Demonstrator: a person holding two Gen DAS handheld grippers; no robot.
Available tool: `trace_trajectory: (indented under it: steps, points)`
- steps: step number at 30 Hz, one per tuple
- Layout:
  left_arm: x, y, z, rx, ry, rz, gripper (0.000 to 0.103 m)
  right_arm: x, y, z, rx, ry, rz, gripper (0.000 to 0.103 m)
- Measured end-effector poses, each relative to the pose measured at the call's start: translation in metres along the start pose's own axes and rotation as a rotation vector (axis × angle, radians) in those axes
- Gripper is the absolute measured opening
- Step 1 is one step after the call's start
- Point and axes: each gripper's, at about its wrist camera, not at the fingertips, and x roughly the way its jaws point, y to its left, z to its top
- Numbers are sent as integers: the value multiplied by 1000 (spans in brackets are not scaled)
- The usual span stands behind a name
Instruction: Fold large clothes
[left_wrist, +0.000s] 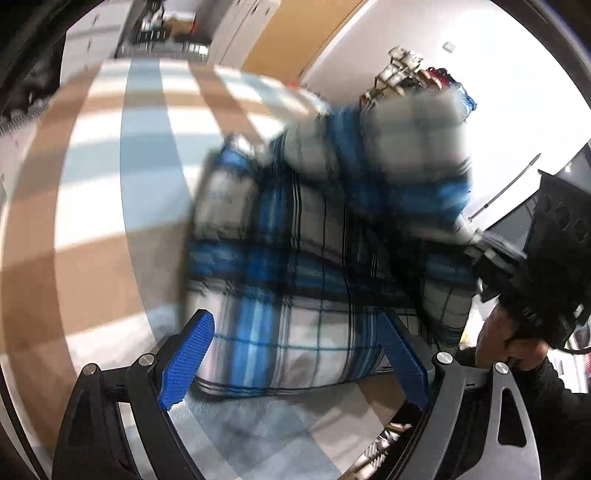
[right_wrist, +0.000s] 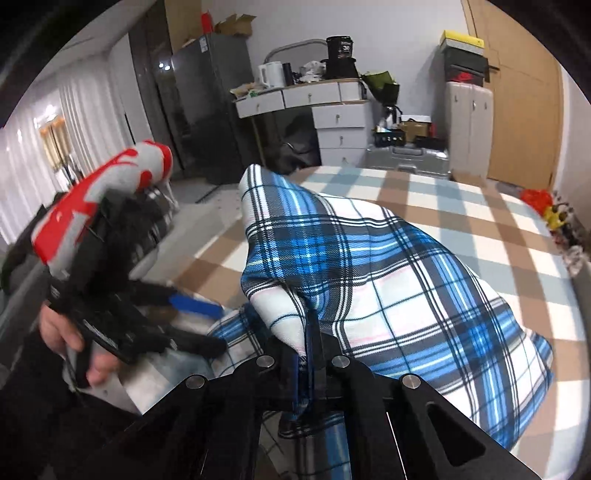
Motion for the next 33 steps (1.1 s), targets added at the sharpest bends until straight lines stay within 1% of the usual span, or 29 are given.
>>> trace_trajectory:
  steps: [2,3,6,8,11,13,15,16,17,18,19,20,21,23,24,25,26,27,28,29,30,31,33]
  points:
    - [9,-4,-2,31,49,19,86,0,-7,3,35,8,11,2]
    - [16,-6,-4,40,75,23,86,2,-13,4,77,10,34,2]
    - [20,-14,-4,70,93,26,86,-7,-26,8,121,-12,67,2]
    - [21,-18,-5,73,94,25,86,-14,-18,12,101,-17,89,3]
    - [17,-18,-10,43,85,-8,86,-18,4,16,12,-14,162,3]
    - [17,-13,-9,38,77,-35,86,-10,24,13,-69,22,204,2]
    - [15,-13,-12,45,75,-51,86,9,35,5,-95,105,257,2]
    - [13,-13,-14,48,76,-51,86,21,37,-1,-93,141,264,3]
    - [9,-11,-16,45,76,-35,86,30,37,-7,-83,181,269,3]
    - [6,-11,-18,44,84,-1,86,42,34,-13,-56,241,278,5]
    - [1,-12,-20,52,78,43,86,45,28,-14,-25,246,290,6]
    - [-12,-12,-24,48,54,94,86,48,22,-16,11,248,310,6]
    - [-19,-13,-27,36,47,105,86,50,15,-19,40,255,340,8]
    - [-39,-17,-35,-5,39,120,86,54,9,-21,55,282,370,11]
    - [-47,-22,-40,-5,35,110,86,54,6,-21,71,288,389,18]
    - [-47,-25,-42,7,36,96,86,55,2,-22,98,294,427,31]
    - [-54,-43,-46,41,38,88,86,54,-1,-22,123,303,474,41]
    - [-54,-53,-42,70,30,84,86,51,-5,-22,157,308,551,62]
    - [-56,-63,-38,99,23,72,87,44,-6,-21,180,298,587,80]
    - [-61,-82,-37,138,12,56,87,35,-13,-21,221,278,619,87]
    - [-63,-96,-33,161,0,45,87,23,-22,-23,267,252,658,99]
    - [-65,-109,-29,183,-3,37,87,13,-29,-27,307,229,679,103]
    - [-63,-120,-17,238,-3,44,87,-10,-54,-34,405,163,702,103]
